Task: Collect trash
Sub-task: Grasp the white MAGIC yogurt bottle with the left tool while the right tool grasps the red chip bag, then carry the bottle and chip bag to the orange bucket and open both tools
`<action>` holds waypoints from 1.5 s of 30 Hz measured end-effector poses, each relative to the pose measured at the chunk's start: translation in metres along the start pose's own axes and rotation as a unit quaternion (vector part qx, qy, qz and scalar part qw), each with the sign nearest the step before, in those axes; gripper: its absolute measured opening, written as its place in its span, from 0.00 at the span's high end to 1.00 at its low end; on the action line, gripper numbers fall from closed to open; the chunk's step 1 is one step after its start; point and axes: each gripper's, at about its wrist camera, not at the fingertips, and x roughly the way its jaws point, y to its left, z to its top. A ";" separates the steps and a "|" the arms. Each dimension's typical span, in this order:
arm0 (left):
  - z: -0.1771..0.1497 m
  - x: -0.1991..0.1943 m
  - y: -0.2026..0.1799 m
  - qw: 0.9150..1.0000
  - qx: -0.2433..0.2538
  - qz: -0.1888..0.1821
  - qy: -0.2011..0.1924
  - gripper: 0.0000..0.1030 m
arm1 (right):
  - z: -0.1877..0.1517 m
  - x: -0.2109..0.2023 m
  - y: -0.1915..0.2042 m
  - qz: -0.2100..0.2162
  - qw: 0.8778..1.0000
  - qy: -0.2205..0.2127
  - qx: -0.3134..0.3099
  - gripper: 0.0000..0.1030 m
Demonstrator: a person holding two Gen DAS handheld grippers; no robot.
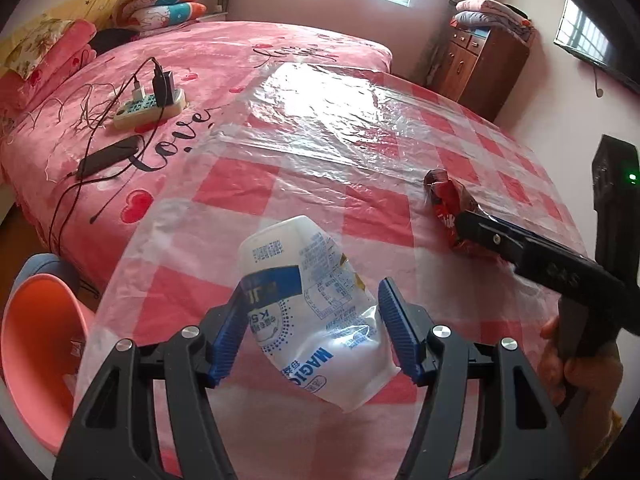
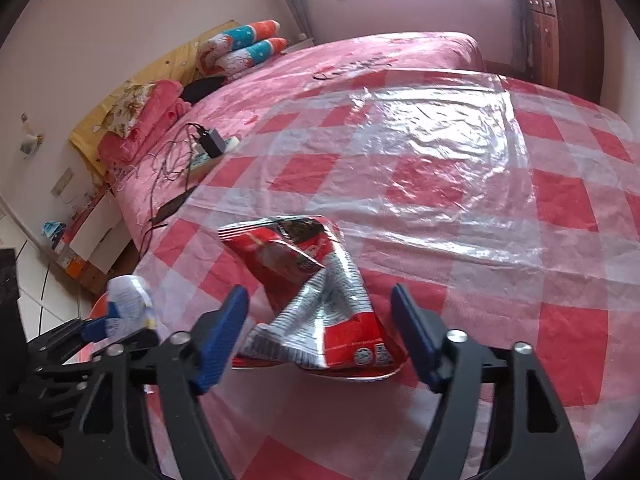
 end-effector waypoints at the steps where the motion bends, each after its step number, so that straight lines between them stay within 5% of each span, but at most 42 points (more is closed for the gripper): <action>1: -0.001 -0.002 0.002 1.000 0.001 -0.002 -0.001 0.37 | 0.000 0.000 0.000 -0.003 1.000 0.000 -0.001 0.33; 26: -0.018 -0.006 0.040 0.998 0.003 -0.055 -0.004 0.37 | 0.000 0.006 0.016 -0.058 0.997 0.005 -0.045 0.47; 45: -0.023 -0.026 0.070 0.996 -0.023 -0.082 -0.032 0.37 | -0.006 -0.003 0.009 -0.083 0.997 -0.004 0.004 0.49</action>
